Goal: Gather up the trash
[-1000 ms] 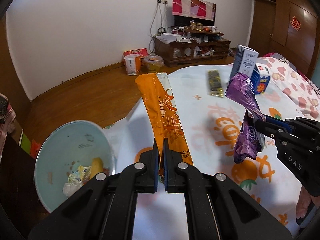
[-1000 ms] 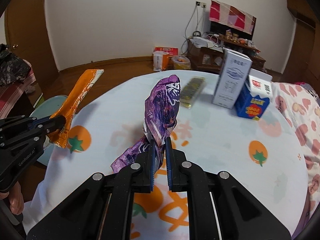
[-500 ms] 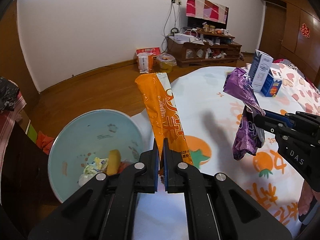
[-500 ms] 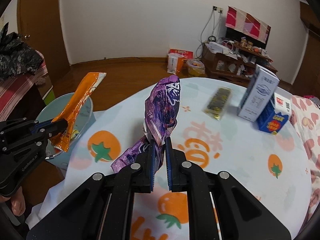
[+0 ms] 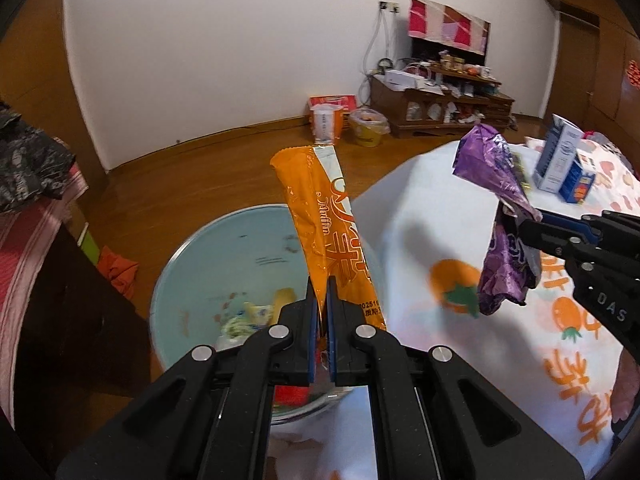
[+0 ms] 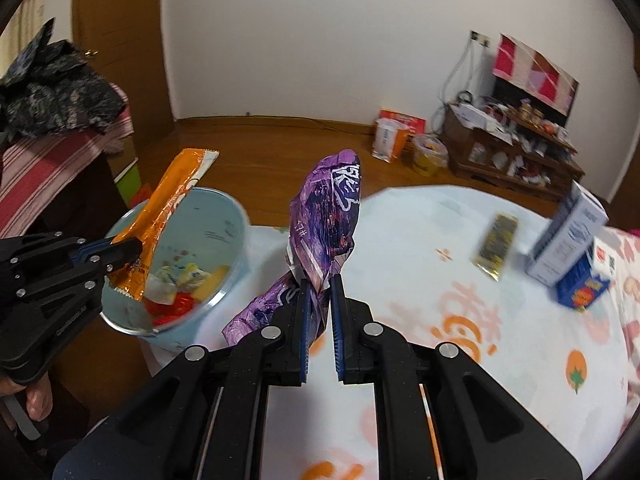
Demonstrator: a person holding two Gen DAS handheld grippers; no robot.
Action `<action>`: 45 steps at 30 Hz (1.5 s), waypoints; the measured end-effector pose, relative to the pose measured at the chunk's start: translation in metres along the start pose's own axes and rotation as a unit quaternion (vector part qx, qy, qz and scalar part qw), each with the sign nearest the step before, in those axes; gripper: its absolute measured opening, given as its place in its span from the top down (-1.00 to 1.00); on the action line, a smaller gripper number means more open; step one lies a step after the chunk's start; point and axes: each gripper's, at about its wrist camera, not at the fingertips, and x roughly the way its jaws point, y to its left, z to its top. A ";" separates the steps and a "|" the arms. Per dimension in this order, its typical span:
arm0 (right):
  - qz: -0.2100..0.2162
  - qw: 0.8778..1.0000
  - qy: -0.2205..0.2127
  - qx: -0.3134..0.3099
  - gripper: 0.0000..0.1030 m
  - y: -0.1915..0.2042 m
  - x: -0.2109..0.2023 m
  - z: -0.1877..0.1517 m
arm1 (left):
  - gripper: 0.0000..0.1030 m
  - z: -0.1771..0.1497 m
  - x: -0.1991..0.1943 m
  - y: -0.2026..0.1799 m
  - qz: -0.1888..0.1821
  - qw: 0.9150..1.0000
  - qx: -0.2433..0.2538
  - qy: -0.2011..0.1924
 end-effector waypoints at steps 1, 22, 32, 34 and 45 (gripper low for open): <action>0.005 1.000 -0.001 -0.005 0.79 0.006 0.001 0.003 | 0.93 0.000 0.000 0.006 0.005 1.000 -0.004 0.001; 0.051 0.998 -0.031 -0.001 0.04 0.042 -0.001 0.020 | -0.05 -0.009 -0.024 0.056 0.028 0.997 -0.064 -0.036; 0.009 0.995 -0.084 0.044 0.01 -0.007 -0.079 -0.008 | -0.24 0.000 -0.069 0.030 0.012 0.994 -0.049 -0.092; 0.001 0.994 -0.095 0.055 -0.04 -0.015 -0.091 -0.013 | -0.28 0.001 -0.077 0.026 0.009 0.994 -0.046 -0.103; -0.017 0.990 -0.118 0.074 -0.06 -0.016 -0.114 -0.024 | -0.54 0.002 -0.100 0.011 -0.001 0.991 -0.038 -0.126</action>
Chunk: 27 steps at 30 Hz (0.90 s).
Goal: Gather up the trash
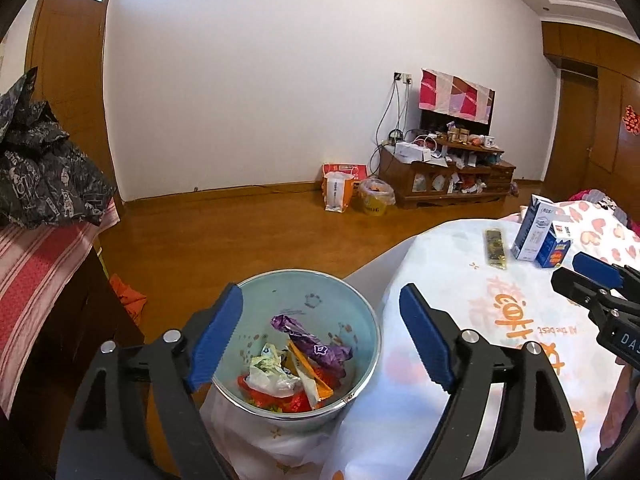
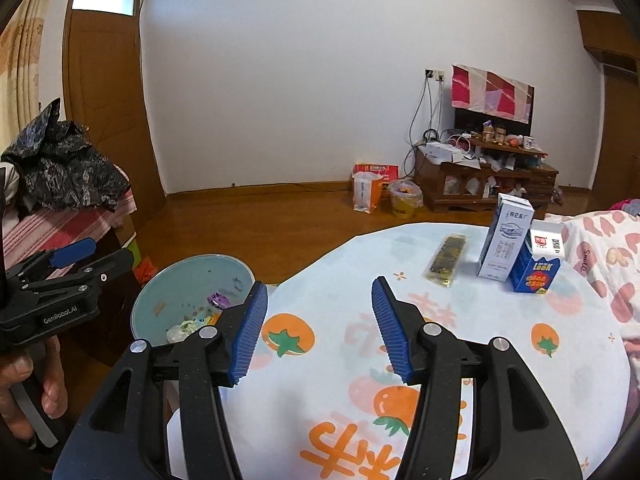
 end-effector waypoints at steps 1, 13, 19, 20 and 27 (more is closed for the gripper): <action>0.000 1.000 0.001 0.000 -0.06 0.003 0.003 -0.001 | -0.54 0.000 0.000 0.000 -0.001 1.000 0.001 0.000; 0.001 1.000 0.002 0.003 -0.06 -0.002 0.001 -0.006 | -0.55 -0.004 0.001 -0.002 -0.005 1.000 0.003 0.003; 0.000 1.000 0.003 0.004 -0.06 -0.002 0.001 -0.006 | -0.55 -0.005 0.002 -0.003 -0.006 1.000 0.005 0.004; 0.001 1.000 0.003 0.005 -0.06 -0.002 0.001 -0.006 | -0.55 -0.006 0.002 -0.003 -0.006 1.000 0.005 0.004; 0.000 1.000 0.003 0.005 -0.06 -0.003 0.001 -0.006 | -0.55 -0.009 0.005 -0.003 -0.006 1.000 0.009 0.011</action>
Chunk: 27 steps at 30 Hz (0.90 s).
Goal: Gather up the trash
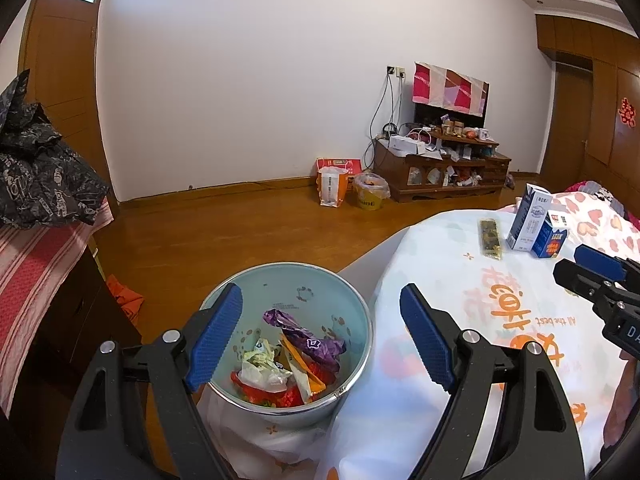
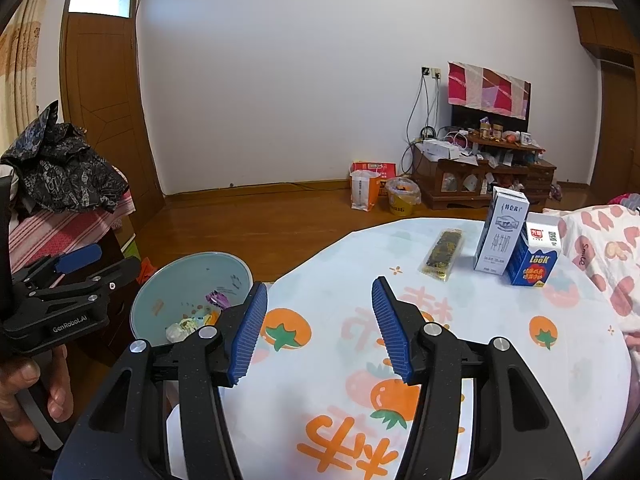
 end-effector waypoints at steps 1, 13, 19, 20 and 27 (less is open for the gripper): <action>0.000 1.000 0.000 0.000 -0.06 0.000 0.000 0.000 | -0.55 0.000 0.001 -0.001 0.000 1.000 0.001 0.001; -0.007 1.000 -0.014 0.005 -0.06 -0.006 -0.006 0.000 | -0.70 0.000 0.004 -0.003 0.009 1.000 0.004 0.005; -0.008 1.000 -0.014 0.004 -0.06 -0.006 -0.006 -0.001 | -0.70 0.000 0.003 -0.009 0.010 1.000 0.015 0.003; -0.008 1.000 -0.014 0.005 -0.06 -0.006 -0.006 -0.001 | -0.70 -0.001 0.003 -0.011 0.012 1.000 0.019 0.003; -0.012 1.000 -0.016 0.006 -0.12 -0.009 -0.006 -0.001 | -0.70 -0.003 0.004 -0.017 0.006 1.000 0.030 0.005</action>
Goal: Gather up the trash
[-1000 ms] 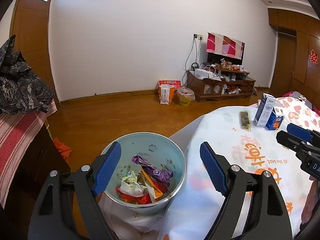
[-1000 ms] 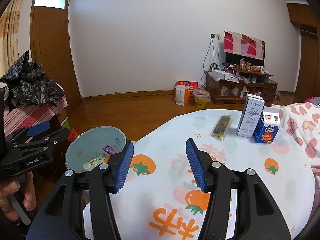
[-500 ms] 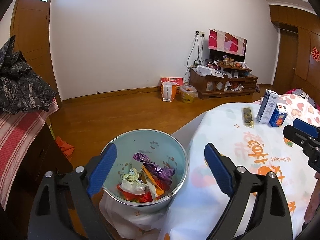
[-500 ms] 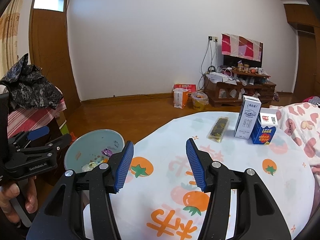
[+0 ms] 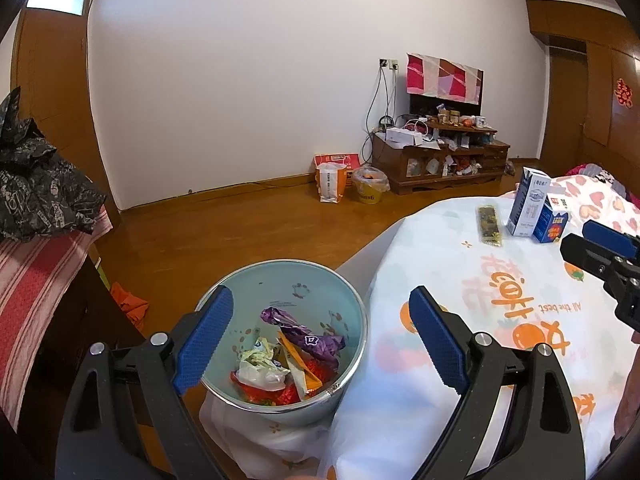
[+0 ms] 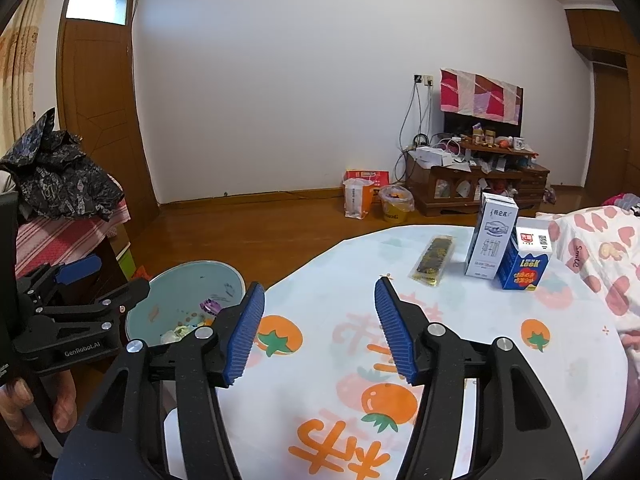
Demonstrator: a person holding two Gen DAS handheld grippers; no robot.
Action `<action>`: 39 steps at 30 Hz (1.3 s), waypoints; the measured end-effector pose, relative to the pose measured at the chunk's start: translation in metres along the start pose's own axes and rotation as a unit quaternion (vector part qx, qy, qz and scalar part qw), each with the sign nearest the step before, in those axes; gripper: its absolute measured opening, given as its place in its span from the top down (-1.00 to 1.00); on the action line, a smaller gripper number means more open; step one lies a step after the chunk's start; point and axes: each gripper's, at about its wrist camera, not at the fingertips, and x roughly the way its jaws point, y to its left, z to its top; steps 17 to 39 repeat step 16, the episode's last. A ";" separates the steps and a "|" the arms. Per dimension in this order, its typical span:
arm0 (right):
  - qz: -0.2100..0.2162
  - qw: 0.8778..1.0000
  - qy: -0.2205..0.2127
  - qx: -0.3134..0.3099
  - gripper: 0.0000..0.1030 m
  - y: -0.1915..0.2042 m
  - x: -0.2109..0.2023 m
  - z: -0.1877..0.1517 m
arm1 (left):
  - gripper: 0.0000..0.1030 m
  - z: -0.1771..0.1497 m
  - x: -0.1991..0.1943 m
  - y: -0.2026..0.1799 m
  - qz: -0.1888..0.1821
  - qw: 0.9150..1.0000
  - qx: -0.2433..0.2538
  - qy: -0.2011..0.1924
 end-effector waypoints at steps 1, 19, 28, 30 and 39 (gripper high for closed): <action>0.000 1.000 0.001 0.000 -0.12 -0.001 0.000 0.000 | -0.70 0.000 0.000 -0.001 -0.001 1.000 0.002 0.000; -0.106 0.988 0.090 0.070 -0.51 -0.124 0.035 -0.023 | -0.82 -0.006 0.008 -0.004 -0.023 1.000 0.003 0.013; -0.106 0.988 0.090 0.070 -0.51 -0.124 0.035 -0.023 | -0.82 -0.006 0.008 -0.004 -0.023 1.000 0.003 0.013; -0.106 0.988 0.090 0.070 -0.51 -0.124 0.035 -0.023 | -0.82 -0.006 0.008 -0.004 -0.023 1.000 0.003 0.013; -0.106 0.988 0.090 0.070 -0.51 -0.124 0.035 -0.023 | -0.82 -0.006 0.008 -0.004 -0.023 1.000 0.003 0.013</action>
